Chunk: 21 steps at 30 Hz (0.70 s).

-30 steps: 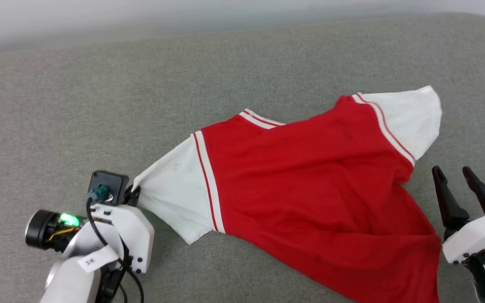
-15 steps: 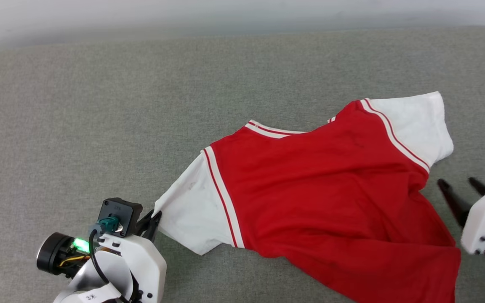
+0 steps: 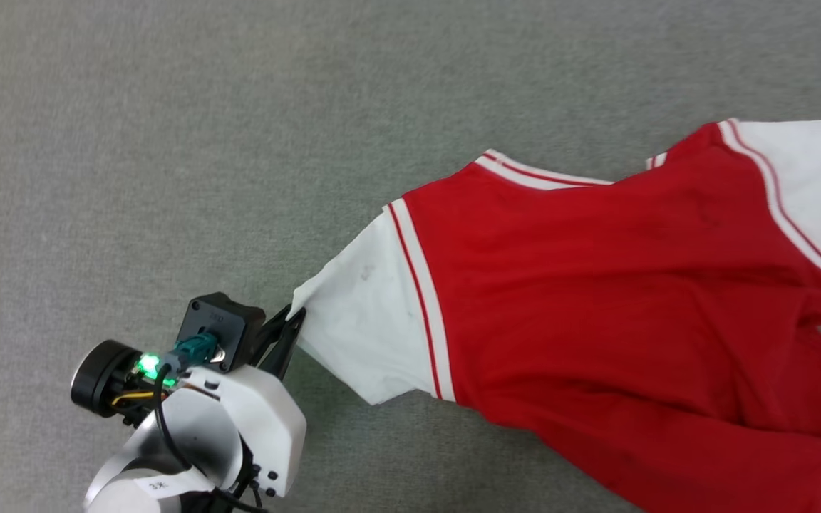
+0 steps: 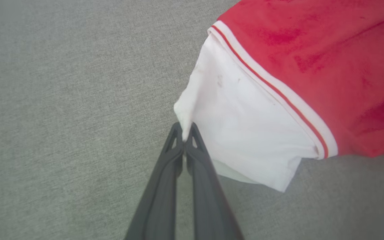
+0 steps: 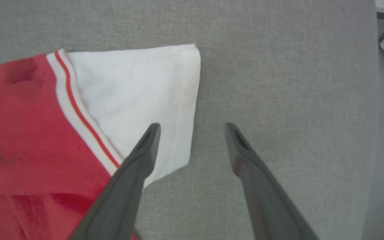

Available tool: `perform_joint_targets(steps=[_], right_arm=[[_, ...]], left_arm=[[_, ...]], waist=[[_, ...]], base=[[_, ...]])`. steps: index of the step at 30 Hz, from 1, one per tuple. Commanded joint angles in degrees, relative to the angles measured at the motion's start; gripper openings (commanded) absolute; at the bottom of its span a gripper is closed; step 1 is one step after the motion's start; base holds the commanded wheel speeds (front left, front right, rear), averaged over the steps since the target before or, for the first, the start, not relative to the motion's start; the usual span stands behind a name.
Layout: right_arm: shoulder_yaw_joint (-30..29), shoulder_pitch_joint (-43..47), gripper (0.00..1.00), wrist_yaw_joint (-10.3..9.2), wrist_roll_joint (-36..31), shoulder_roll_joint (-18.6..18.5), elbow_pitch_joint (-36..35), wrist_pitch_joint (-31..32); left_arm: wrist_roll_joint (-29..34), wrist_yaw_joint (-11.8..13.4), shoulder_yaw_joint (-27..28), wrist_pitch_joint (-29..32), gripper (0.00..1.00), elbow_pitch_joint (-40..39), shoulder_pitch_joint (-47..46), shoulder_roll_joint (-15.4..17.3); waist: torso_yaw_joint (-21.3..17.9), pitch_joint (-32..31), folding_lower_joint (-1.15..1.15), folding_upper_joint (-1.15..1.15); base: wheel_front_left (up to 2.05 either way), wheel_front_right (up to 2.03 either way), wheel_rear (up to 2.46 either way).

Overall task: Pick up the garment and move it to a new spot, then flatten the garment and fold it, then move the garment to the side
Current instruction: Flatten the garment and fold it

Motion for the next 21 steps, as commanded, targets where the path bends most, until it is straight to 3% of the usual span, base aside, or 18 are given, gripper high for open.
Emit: perform_joint_targets(steps=[1, 13, 21], right_arm=[[-0.32, -2.78, 1.00, -0.04, -0.90, -0.34, 1.44, 1.34], [-6.00, -12.01, 1.00, -0.05, -8.55, -0.35, 8.61, 5.63], [-7.12, -8.28, 1.00, -0.03, -9.24, 2.64, 9.70, 6.02]], left_arm=[[0.27, -0.13, -0.12, -0.11, 0.00, -0.21, -1.33, -0.28], [-0.69, -1.21, -1.69, -2.23, 0.00, -0.22, -5.46, -1.81], [-0.47, -0.99, -1.89, -3.13, 0.00, -0.55, -6.17, -1.87]], waist=[[3.12, 3.70, 0.00, 0.00], [7.23, 9.35, 0.00, 0.00], [8.07, 10.72, 0.00, 0.00]], base=[[0.00, 0.00, 0.00], [0.00, 0.00, 0.00], [0.00, 0.00, 0.00]])
